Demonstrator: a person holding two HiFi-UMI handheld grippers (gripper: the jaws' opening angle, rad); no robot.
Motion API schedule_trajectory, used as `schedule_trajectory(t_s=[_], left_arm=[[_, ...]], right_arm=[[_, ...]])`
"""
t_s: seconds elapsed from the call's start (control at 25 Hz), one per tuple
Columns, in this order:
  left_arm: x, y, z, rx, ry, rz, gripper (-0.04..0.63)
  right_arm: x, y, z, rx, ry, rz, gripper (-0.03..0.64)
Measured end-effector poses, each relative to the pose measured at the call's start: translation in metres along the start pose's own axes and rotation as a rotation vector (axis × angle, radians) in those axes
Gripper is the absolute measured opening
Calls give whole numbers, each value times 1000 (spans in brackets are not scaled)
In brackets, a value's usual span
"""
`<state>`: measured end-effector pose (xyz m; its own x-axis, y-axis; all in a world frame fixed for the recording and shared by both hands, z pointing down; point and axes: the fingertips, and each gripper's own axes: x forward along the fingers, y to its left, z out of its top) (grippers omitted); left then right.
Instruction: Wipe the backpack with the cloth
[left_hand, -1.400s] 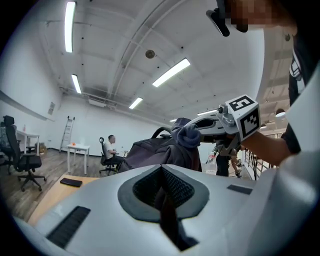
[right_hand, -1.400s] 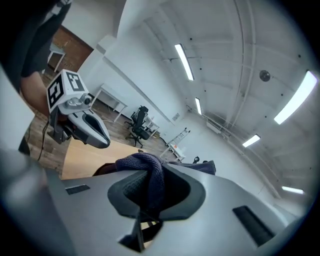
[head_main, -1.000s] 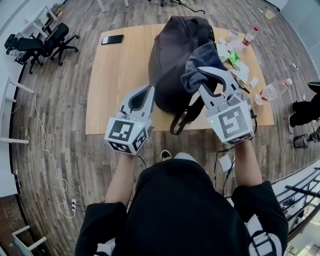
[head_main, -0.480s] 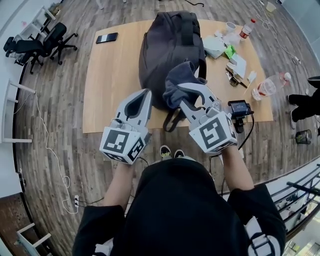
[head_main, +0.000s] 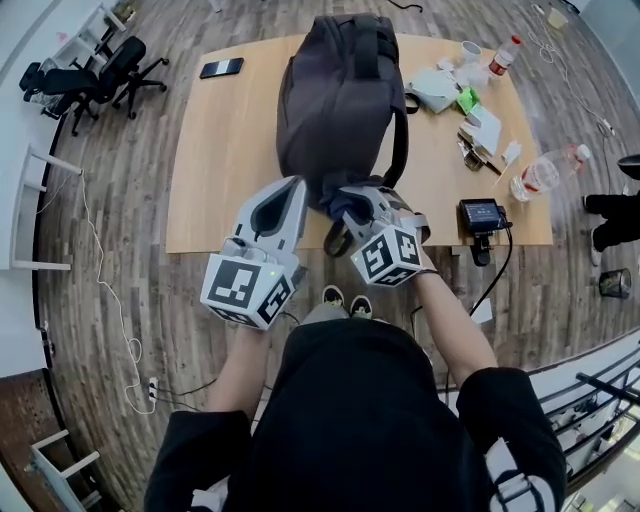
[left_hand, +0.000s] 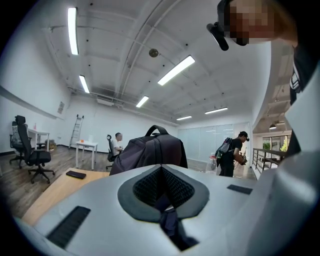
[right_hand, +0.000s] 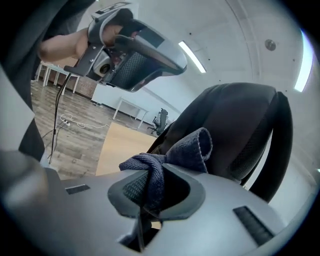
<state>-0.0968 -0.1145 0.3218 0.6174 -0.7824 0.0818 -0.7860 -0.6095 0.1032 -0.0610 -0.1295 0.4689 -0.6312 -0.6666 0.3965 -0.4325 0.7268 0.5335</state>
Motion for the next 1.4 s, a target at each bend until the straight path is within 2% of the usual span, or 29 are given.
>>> schedule_trajectory(t_s=[0.16,0.32,0.4,0.6,0.68,0.8,1.0,1.16,1.32,1.4], left_arm=[[-6,-1,-10,-7,16,47,15],[-12,-5,-17,-12,22,76,17],[-17,-7,-21,-17,27,86,17],[-27,-7,-25,-23,32,121,17],[-29,-8,-25,-20,31,131,17],[-32,-10,-24,-18,29,143,15],[-34,-18,-22,-11,21,146,17],[-37,-21,-19,-1,10,156,17],[-43,-23,-13,5,-4,164,17],[-47,-23,-11,7,-10,173,17]], right_arm=[[1,0,-1,6,-25,-27,44],[1,-4,1,112,-44,-66,46],[1,-5,2,224,-74,-90,46],[4,-9,5,605,-192,-134,46],[4,-9,3,677,-211,-130,46],[-4,-17,12,680,-222,-139,46],[-46,-80,57,654,-362,-333,46],[-73,-128,99,597,-429,-391,46],[-90,-178,131,476,-415,-488,46],[-86,-197,129,475,-368,-480,46]])
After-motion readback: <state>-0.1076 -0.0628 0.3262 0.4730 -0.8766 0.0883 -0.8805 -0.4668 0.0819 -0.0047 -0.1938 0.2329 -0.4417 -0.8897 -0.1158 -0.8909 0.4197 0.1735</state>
